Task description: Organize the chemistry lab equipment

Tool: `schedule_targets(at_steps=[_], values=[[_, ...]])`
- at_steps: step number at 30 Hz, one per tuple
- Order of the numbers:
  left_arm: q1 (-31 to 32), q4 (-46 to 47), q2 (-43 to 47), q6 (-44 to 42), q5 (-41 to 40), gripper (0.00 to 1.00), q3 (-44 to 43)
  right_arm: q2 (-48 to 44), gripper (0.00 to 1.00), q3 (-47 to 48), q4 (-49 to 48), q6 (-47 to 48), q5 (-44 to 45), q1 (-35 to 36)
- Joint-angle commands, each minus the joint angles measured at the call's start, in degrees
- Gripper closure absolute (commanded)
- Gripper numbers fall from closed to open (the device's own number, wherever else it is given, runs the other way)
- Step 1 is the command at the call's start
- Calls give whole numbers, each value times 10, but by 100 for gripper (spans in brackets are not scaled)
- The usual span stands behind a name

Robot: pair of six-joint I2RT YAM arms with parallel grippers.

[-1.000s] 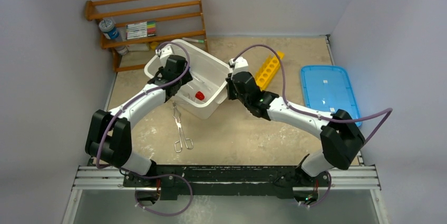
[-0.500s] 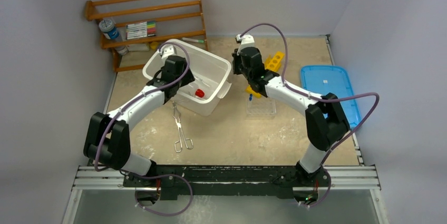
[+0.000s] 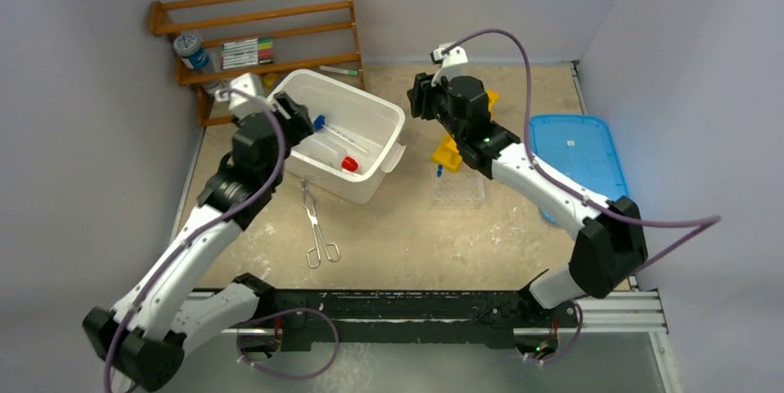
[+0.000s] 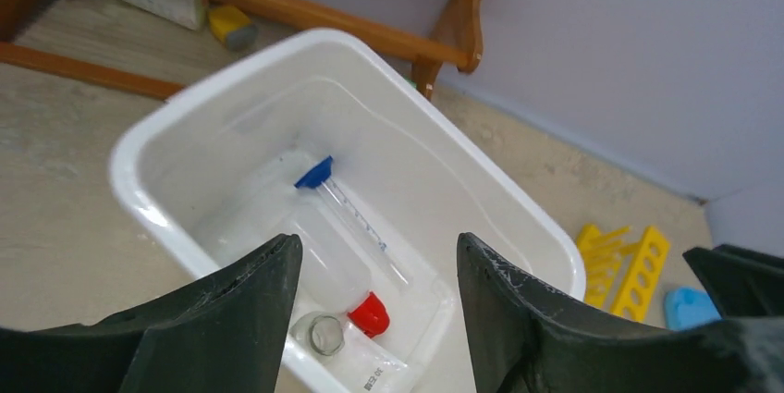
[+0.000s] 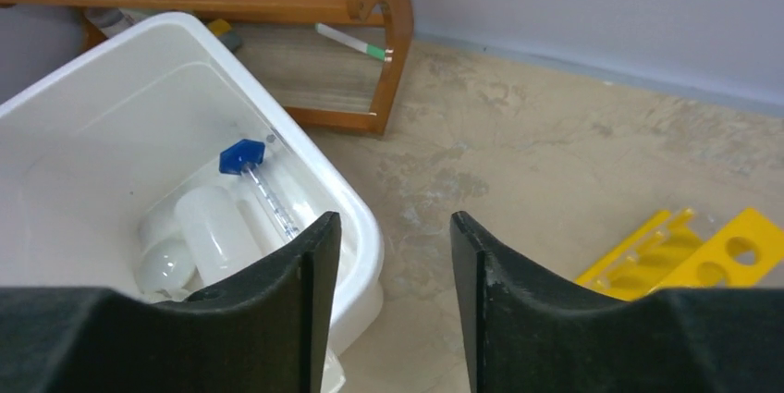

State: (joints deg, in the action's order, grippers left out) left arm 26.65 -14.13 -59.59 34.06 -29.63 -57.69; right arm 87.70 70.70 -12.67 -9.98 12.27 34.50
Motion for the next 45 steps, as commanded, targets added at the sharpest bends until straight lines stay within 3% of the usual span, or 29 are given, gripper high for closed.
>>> schedule_targets(at_steps=[1, 4, 8, 12, 17, 29, 34, 45], values=[[5, -66, 93, 41, -113, 38, 59, -57, 47, -39, -24, 11, -18, 2], [6, -87, 118, 83, -100, 36, 143, -73, 45, -61, -23, 8, -25, 2], [6, -82, 83, 125, -78, 40, 213, -80, 45, -79, -24, 6, -25, 2], [6, -5, 19, 150, -74, 43, 254, -67, 44, -87, -18, -2, -45, 1], [6, 33, -92, 145, -92, 44, 238, -64, 44, -98, -18, -4, -48, 1], [5, 139, -211, 107, -79, 44, 210, -62, 44, -95, -11, 4, -43, 1], [-6, 141, -249, 93, -77, 42, 192, -63, 44, -94, -9, 0, -45, 0], [-23, 99, -289, 114, -89, 53, 188, -62, 44, -98, -3, -3, -39, 1]])
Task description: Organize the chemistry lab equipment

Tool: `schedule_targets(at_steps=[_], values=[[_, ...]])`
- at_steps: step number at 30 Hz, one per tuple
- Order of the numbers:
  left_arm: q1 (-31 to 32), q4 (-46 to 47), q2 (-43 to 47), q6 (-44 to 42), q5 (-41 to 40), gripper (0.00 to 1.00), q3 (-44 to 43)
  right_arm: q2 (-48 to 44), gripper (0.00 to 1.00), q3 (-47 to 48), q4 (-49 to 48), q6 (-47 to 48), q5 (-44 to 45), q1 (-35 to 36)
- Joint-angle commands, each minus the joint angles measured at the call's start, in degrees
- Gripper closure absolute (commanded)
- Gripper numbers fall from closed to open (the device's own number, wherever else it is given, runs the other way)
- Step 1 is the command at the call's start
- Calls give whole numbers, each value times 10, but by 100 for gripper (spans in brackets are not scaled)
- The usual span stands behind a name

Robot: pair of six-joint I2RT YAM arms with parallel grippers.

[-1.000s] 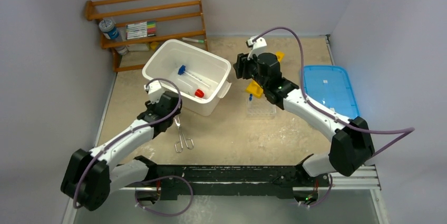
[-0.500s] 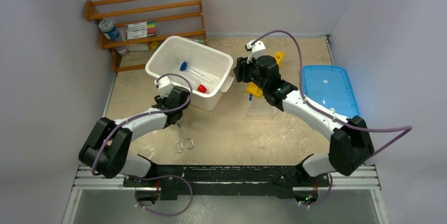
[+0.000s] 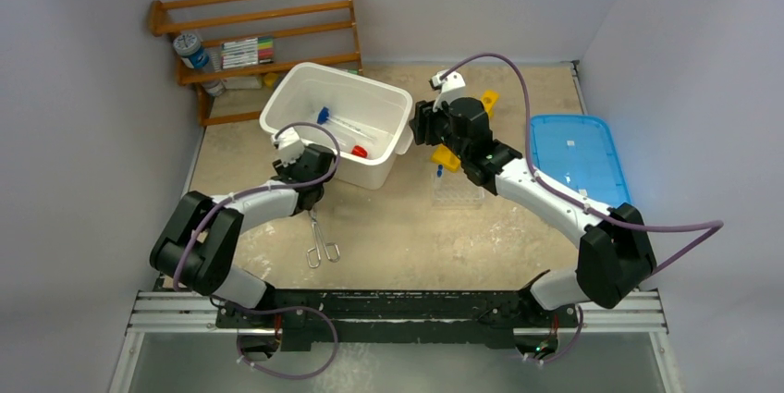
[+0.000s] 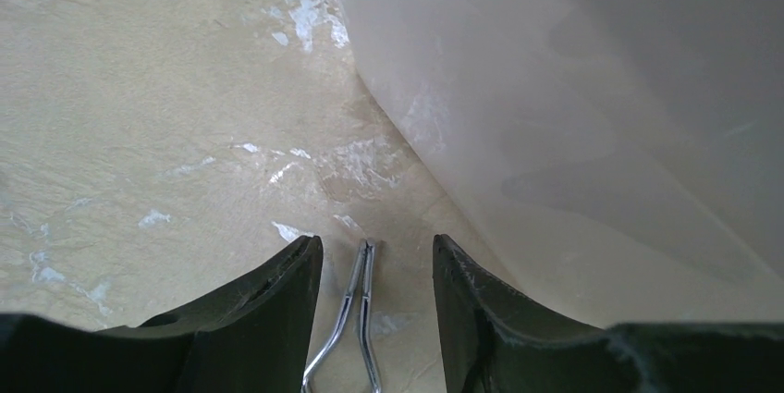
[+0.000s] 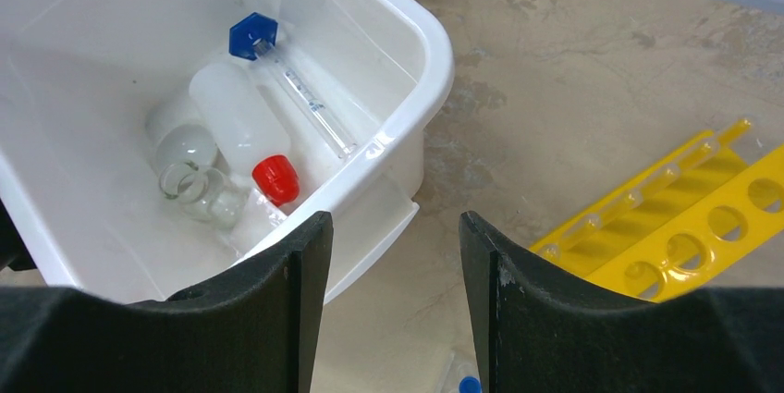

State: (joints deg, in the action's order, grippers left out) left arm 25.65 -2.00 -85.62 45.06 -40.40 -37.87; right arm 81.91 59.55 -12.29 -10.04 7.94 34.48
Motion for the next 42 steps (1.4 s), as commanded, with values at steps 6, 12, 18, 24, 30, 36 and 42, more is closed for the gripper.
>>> schedule_targets(at_steps=[6, 12, 18, 24, 30, 36, 42], values=[[-16, -20, -30, 18, 49, 55, 20, -5, 44, 10, -4, -3, 6, 1], [-16, -2, -24, 28, 84, 60, 49, -6, 44, 8, -3, -4, 5, 1], [-15, -40, 4, 50, 85, 60, 61, -8, 44, 3, -2, -7, 4, 1], [-14, -126, 61, 78, 62, 57, 60, -11, 44, -2, -3, -13, 5, 1], [-14, -125, 70, 73, 45, 56, 65, -9, 44, 0, -6, -16, 4, 1], [-14, -91, 23, 66, 51, 58, 51, -21, 44, 1, 2, -13, 14, 1], [-11, -88, 102, 64, 53, 60, 60, -63, 44, -8, -15, -5, 5, 1]])
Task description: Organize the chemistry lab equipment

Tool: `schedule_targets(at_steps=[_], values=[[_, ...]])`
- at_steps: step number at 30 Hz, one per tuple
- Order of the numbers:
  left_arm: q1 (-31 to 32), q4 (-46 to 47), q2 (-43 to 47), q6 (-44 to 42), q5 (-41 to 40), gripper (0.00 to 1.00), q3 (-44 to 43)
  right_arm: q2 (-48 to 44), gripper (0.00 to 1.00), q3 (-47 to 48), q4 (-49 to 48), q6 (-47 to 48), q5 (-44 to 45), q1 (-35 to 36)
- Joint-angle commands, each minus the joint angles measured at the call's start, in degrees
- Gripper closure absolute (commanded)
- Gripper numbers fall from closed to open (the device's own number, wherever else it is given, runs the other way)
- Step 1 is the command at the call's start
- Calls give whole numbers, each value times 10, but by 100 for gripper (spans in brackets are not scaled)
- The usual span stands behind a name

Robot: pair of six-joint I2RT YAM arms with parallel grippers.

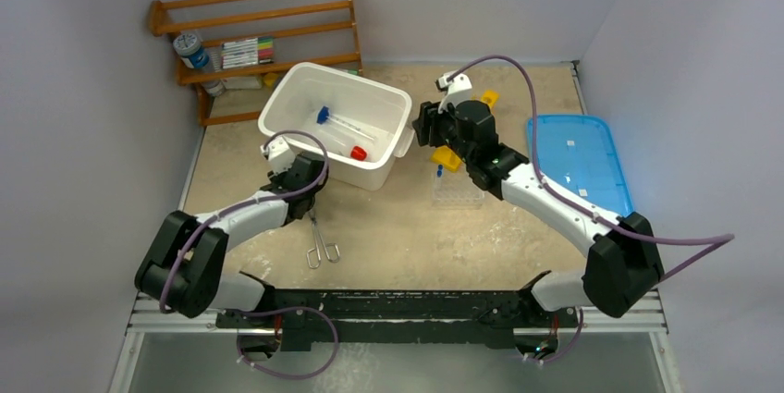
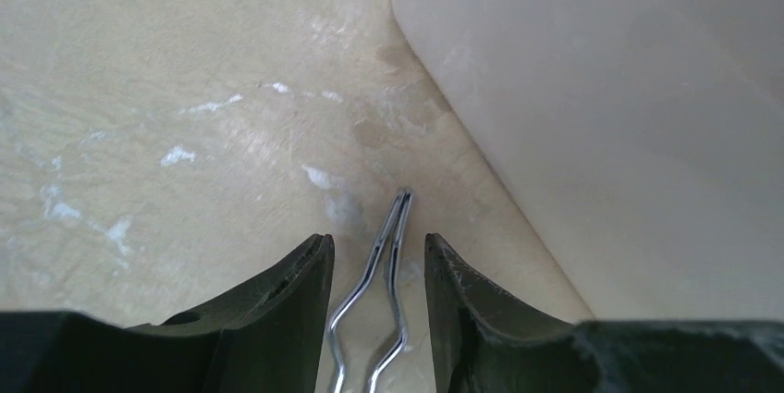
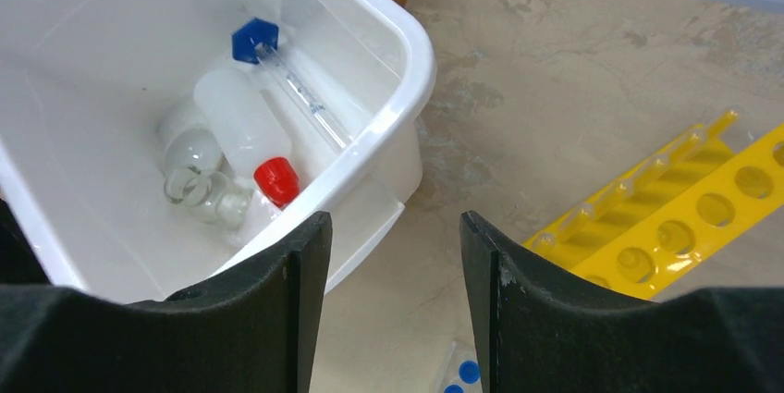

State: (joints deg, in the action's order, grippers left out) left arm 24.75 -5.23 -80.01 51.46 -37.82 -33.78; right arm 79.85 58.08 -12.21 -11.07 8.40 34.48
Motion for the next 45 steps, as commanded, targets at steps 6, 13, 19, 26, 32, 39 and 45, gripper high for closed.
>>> schedule_targets(at_steps=[6, 13, 19, 26, 32, 39, 45], values=[[-2, -95, 163, -7, 7, 43, 3, -52, 31, 30, -7, 11, 11, 2], [-3, -146, 250, 4, -29, 45, -22, -45, 64, 58, -9, 11, -36, 44], [-7, -156, 233, 26, -23, 46, -10, 49, 81, 77, -45, -17, -15, 176], [-12, -142, 241, 21, -19, 47, 14, 113, 100, 82, -51, -28, -17, 203], [-13, -107, 208, 29, 5, 48, 38, 165, 100, 118, -35, -16, -1, 199], [-14, -80, 168, 28, 31, 48, 43, 209, 100, 179, -29, 9, 5, 160], [-14, -55, 128, 25, 31, 52, 45, 231, 100, 214, -24, 15, -23, 127]])
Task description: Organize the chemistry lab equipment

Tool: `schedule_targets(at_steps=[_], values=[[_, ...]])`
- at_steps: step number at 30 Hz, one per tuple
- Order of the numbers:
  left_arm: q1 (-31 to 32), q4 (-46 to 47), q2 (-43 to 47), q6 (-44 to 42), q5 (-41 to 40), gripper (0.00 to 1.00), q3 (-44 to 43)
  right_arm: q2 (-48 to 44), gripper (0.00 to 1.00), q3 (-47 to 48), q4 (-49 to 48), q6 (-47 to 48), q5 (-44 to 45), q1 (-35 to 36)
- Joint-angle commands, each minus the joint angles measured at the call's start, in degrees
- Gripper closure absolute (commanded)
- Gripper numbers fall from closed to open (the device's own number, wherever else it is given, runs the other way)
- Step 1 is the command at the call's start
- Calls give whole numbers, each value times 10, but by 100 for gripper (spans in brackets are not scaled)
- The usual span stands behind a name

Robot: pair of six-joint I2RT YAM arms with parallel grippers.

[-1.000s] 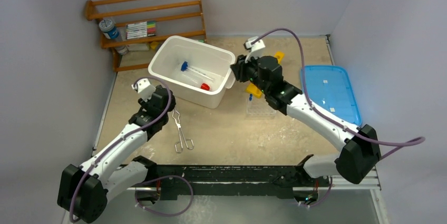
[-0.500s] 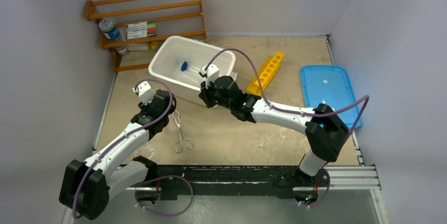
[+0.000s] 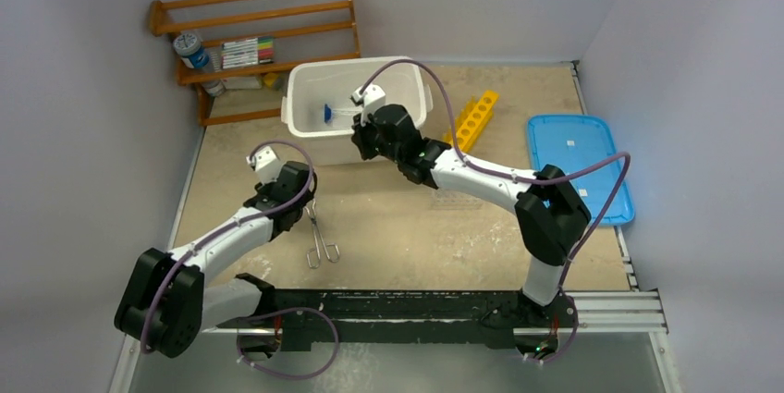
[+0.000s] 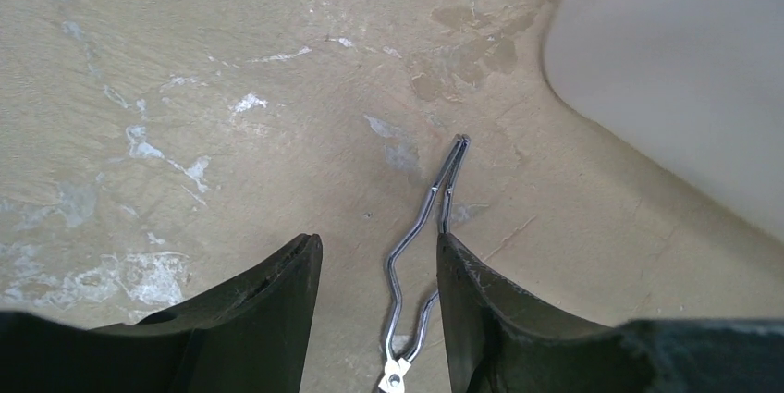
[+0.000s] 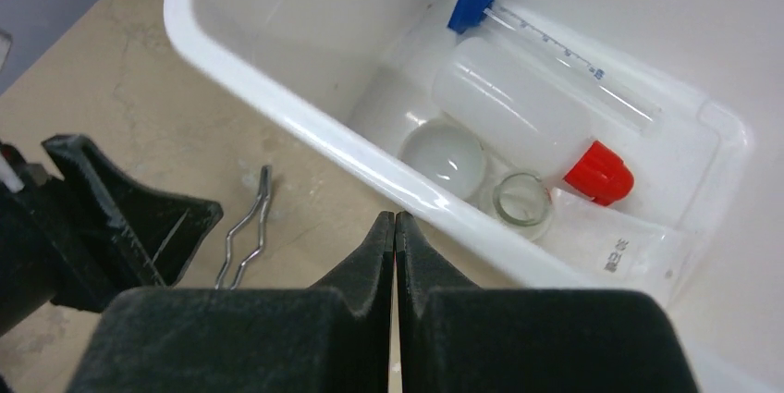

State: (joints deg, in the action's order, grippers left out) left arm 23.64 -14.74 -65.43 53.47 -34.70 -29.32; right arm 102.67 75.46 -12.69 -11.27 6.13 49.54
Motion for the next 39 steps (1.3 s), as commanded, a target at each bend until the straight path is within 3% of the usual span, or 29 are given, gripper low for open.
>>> schedule_targets(at_steps=[1, 8, 14, 17, 25, 37, 39], values=[[-3, 43, -26, 3, -2, 52, -1, 4, 100, 42, -19, 18, -2, -24], [-3, 79, -90, -15, -14, 54, -22, -62, 100, -2, -45, 24, -26, -19], [-3, 114, -143, -29, -7, 48, -45, -146, 71, -50, -54, 22, -59, -1], [-2, 126, -155, -32, -8, 47, -54, -180, 64, -67, -46, 14, -77, 1], [-3, 145, -184, -48, -11, 48, -74, -229, 64, -97, -36, 9, -51, 1], [-3, 145, -217, -55, -34, 71, -72, -231, 66, -104, -21, 6, -41, 1], [-2, 140, -218, -58, -40, 81, -73, -229, 67, -103, -19, 5, -40, 1]])
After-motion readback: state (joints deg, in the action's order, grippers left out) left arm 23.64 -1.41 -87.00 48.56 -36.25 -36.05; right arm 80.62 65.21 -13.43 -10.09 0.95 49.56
